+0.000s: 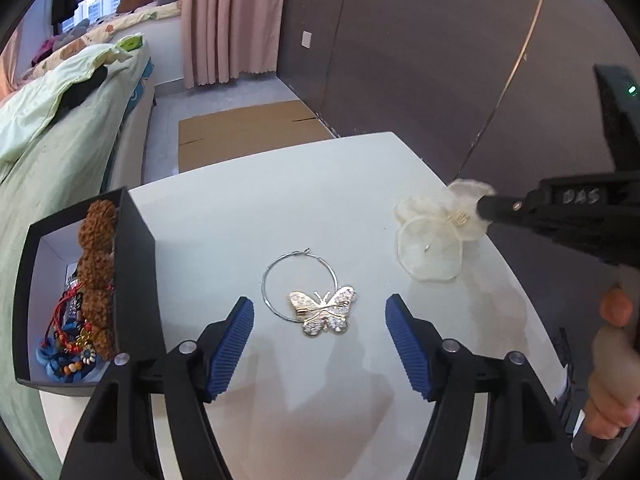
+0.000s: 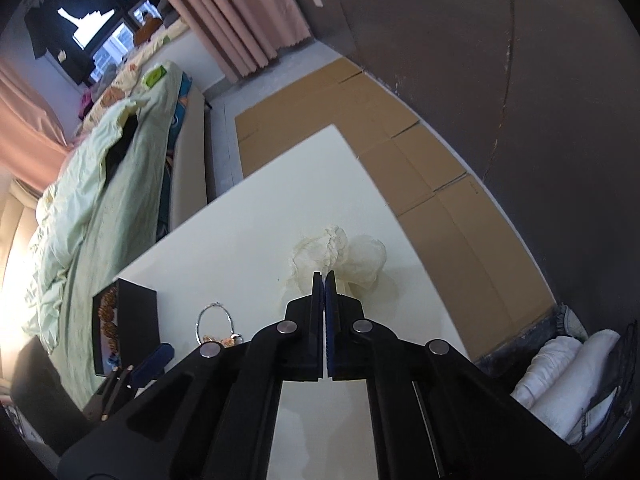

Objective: Organize jewelry
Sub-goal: 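Grasp the gold butterfly brooch with the left tool while the right tool grasps the sheer white flower, then carry the brooch and flower over the black box and release both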

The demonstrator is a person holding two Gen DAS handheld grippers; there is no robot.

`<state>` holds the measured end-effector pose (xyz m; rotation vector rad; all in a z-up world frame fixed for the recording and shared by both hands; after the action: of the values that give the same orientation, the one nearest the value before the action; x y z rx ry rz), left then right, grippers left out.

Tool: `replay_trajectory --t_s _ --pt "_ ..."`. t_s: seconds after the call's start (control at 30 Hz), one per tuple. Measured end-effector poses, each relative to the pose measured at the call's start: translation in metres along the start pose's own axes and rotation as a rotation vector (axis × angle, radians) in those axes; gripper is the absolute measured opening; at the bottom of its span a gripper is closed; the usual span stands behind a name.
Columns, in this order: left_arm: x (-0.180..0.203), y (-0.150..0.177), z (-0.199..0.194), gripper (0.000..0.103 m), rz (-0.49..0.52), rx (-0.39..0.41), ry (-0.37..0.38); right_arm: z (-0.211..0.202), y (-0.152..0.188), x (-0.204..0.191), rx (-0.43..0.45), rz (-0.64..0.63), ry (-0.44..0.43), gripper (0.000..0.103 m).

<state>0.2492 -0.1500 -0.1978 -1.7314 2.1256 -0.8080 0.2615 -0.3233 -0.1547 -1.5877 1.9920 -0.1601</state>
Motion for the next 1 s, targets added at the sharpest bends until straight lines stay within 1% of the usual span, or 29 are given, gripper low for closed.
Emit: replay_trajectory --t_s 0.07,0.1,0.2,0.23,0.4,0.43,0.47,0.5,0.67,0.8,1.0 --pt "0.003 -0.002 0.003 0.066 0.015 0.003 0.004 -0.006 -0.001 0.000 0.011 0.006 -0.009 0.002" --pt "0.004 -0.001 0.005 0.064 0.019 0.000 0.001 -0.009 -0.001 0.000 0.014 0.006 -0.014 0.002" --pt "0.004 0.001 0.015 0.054 0.024 -0.019 -0.001 -0.010 -0.002 -0.003 0.009 0.001 -0.027 0.002" --pt "0.005 0.001 0.018 0.053 0.024 -0.022 0.000 -0.010 -0.003 -0.004 0.007 0.000 -0.029 0.002" --pt "0.008 0.004 0.029 0.048 0.056 -0.034 -0.017 -0.008 -0.004 -0.005 -0.003 -0.007 -0.038 0.002" --pt "0.009 0.004 0.031 0.043 0.068 -0.033 -0.025 -0.008 -0.004 -0.005 -0.004 -0.009 -0.039 0.002" --pt "0.010 0.005 0.032 0.042 0.080 -0.035 -0.038 -0.007 -0.004 -0.005 -0.005 -0.011 -0.040 0.002" --pt "0.010 0.005 0.033 0.037 0.091 -0.035 -0.054 -0.007 -0.005 -0.005 -0.007 -0.012 -0.040 0.002" --pt "0.006 0.004 0.031 0.037 0.059 -0.039 -0.025 -0.007 -0.005 -0.006 -0.008 -0.021 -0.044 0.003" --pt "0.000 -0.003 0.019 0.037 0.044 -0.013 -0.022 -0.009 -0.004 -0.008 -0.002 -0.021 -0.051 0.002" --pt "-0.009 -0.016 -0.016 0.037 0.012 0.049 0.000 -0.027 -0.009 -0.023 0.070 -0.028 -0.131 0.002"
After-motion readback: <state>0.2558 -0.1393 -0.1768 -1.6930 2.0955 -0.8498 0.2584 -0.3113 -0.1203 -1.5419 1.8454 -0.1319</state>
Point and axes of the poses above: each gripper's, at about its wrist camera, not at the fingertips, and z roughly the way its jaws point, x to its right, y to its underside, the point moved 8 cm from there along z, roughly the way its jaws point, and after that the axes turned 1 degree about -y, right-handed, at the moved point
